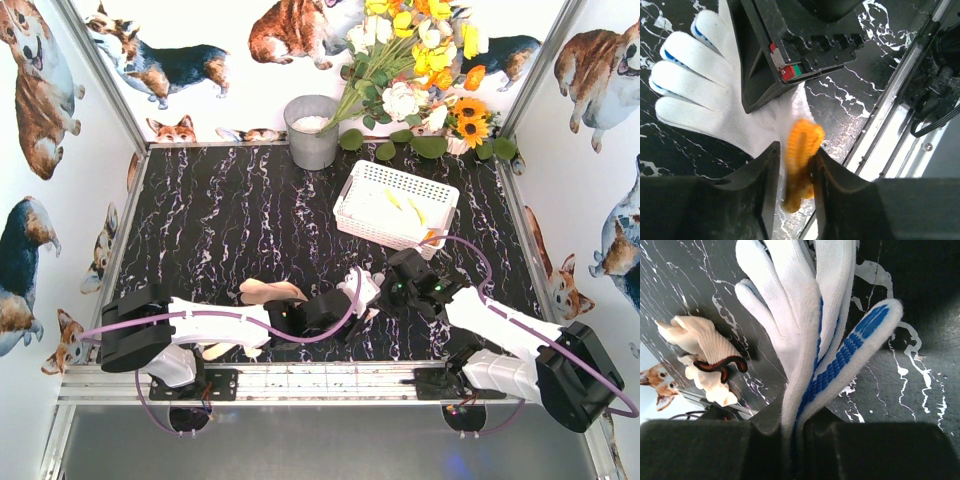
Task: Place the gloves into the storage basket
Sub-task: Pick up the glove from the center of the board.
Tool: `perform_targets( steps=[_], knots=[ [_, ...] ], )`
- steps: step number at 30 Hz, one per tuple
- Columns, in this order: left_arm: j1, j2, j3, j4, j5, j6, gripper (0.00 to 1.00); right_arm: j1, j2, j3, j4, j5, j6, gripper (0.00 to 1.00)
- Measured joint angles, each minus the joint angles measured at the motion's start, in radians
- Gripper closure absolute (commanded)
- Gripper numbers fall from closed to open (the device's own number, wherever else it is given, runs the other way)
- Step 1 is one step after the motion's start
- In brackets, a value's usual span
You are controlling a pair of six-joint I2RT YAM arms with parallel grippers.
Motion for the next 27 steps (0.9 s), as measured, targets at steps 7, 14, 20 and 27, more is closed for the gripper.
perform_targets(
  steps=[7, 14, 20, 27],
  knots=[
    [0.002, -0.07, 0.0, -0.035, -0.007, -0.006, 0.04, 0.0, 0.0, 0.018, -0.034, -0.002, -0.108, 1.0],
    [0.053, -0.219, 0.016, -0.183, -0.006, -0.005, 0.0, 0.0, -0.015, 0.018, -0.062, -0.021, -0.235, 1.0],
    [0.291, -0.329, 0.042, -0.301, 0.082, -0.017, 0.0, 0.0, -0.042, 0.018, -0.087, -0.055, -0.364, 1.0],
    [0.595, -0.359, 0.09, -0.404, 0.192, 0.005, 0.0, 0.0, -0.033, 0.079, -0.135, -0.092, -0.526, 1.0]
  ],
)
